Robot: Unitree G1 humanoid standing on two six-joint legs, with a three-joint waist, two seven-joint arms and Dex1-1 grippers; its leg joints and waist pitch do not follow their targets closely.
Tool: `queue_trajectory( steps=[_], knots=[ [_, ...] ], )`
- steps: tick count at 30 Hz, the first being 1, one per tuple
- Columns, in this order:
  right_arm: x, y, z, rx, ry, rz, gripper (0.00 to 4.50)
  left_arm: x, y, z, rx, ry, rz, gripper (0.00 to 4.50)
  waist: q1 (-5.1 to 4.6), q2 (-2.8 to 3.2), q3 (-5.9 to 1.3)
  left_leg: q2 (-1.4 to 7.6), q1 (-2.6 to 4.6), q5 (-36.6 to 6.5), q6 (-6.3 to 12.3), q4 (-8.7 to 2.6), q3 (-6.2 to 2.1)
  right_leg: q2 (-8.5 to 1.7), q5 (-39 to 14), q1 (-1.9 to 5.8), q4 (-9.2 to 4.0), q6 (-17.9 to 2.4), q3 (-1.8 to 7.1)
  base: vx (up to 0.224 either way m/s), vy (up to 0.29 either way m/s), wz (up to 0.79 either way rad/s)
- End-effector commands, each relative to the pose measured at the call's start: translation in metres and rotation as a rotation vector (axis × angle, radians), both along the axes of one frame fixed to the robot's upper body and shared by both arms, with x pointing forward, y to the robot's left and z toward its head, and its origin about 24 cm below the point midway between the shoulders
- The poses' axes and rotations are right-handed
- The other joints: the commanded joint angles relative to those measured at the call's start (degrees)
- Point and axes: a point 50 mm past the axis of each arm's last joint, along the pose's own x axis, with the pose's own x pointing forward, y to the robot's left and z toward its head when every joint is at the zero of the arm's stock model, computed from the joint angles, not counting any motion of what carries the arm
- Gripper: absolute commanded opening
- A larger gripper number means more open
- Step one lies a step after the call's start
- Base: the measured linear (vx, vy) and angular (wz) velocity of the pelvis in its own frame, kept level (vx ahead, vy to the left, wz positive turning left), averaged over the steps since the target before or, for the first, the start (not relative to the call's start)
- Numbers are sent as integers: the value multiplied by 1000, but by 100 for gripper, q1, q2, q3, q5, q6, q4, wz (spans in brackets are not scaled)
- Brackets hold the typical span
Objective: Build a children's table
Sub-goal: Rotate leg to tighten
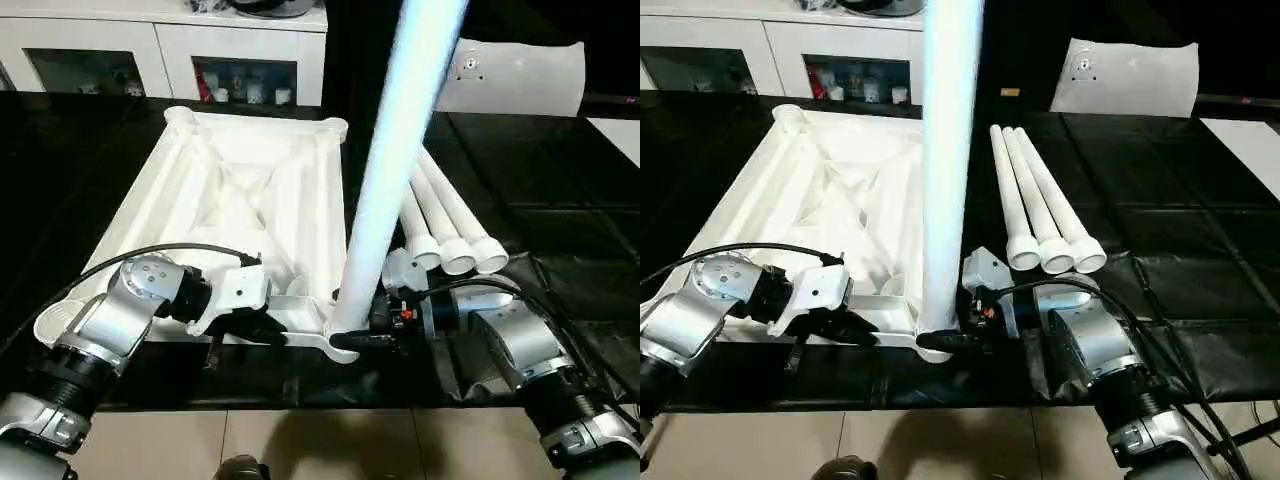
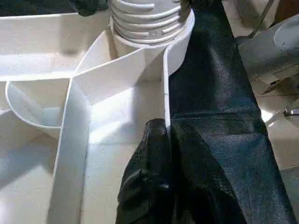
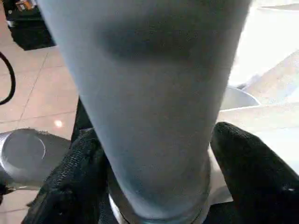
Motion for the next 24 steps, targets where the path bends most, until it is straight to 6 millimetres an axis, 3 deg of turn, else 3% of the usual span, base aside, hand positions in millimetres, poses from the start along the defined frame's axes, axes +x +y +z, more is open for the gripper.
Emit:
queue_trajectory(
  steps=[1,6,9,13,16,17,18,21,23,24],
  knots=[
    [3,-2,1,-27,-11,4,309,-3,-3,-6,26,18,-43,0,-16,38,-397,376,118,-1213,45,-411,-127,-559,-1089,201,-448,-1174,334,0,0,0],
    [1,4,-1,19,44,-22,275,-3,-2,-5,0,22,-2,0,-17,32,-393,378,123,-1230,43,-410,-123,-558,-1149,196,-452,-1170,338,0,0,0],
    [2,12,-3,66,89,-85,267,-4,-1,-4,-40,1,84,0,-26,71,-389,388,122,-1336,-7,-423,-138,-567,-1230,189,-446,-1196,337,0,0,0],
    [4,26,-13,66,124,-195,265,-4,-8,-3,-74,-25,233,0,-102,67,-351,378,147,-1688,-183,-463,-161,-566,-1829,161,-500,-1086,340,0,0,0],
    [10,44,-23,68,154,-331,264,2,-27,0,-180,-45,425,0,-185,38,-334,370,151,-1791,-271,-448,-174,-597,-2223,146,-545,-1026,345,0,0,0],
    [13,52,-25,72,168,-378,264,3,-33,0,-195,-51,481,0,-203,4,-329,358,124,-1770,-260,-456,-193,-601,-2301,170,-553,-999,329,0,0,0],
    [15,59,-25,86,191,-425,263,3,-38,-1,-201,-59,522,0,-242,24,-336,355,98,-1708,-270,-466,-202,-589,-2304,181,-539,-958,324,0,0,0],
    [23,86,-22,151,278,-582,263,8,-50,0,-235,-95,701,0,-347,6,-333,347,127,-1819,-246,-453,-196,-569,-2258,132,-583,-945,342,0,0,0],
    [26,95,-22,147,288,-638,263,12,-53,3,-236,-129,781,0,-333,13,-355,335,149,-1778,-230,-432,-193,-569,-2241,122,-588,-926,337,0,0,0],
    [27,99,-21,141,287,-656,263,13,-56,6,-237,-149,796,0,-332,-4,-352,335,127,-1678,-177,-435,-185,-557,-2104,131,-580,-914,343,0,0,0]
  ],
)
